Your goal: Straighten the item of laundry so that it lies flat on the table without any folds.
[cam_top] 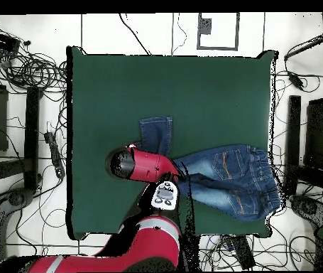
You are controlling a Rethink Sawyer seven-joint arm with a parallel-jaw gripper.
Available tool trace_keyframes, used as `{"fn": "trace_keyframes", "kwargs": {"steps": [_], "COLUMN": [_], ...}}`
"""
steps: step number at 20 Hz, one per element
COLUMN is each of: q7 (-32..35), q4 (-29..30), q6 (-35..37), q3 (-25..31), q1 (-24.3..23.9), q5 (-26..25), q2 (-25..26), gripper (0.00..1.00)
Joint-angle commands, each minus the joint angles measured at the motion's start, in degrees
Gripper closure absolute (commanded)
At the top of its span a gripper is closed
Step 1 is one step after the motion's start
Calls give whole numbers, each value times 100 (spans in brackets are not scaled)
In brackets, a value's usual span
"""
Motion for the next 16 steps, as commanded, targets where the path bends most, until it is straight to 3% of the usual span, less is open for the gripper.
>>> {"fn": "trace_keyframes", "kwargs": {"steps": [1,4,10,16], "q7": [1365,1313,743,38], "q4": [153,-60,-98,338], "q6": [-851,-414,203,526], "q3": [446,-28,-600,-723], "q1": [161,505,639,299], "q5": [536,446,27,-443], "q2": [1112,1049,456,-476], "gripper": [0,0,0,0]}}
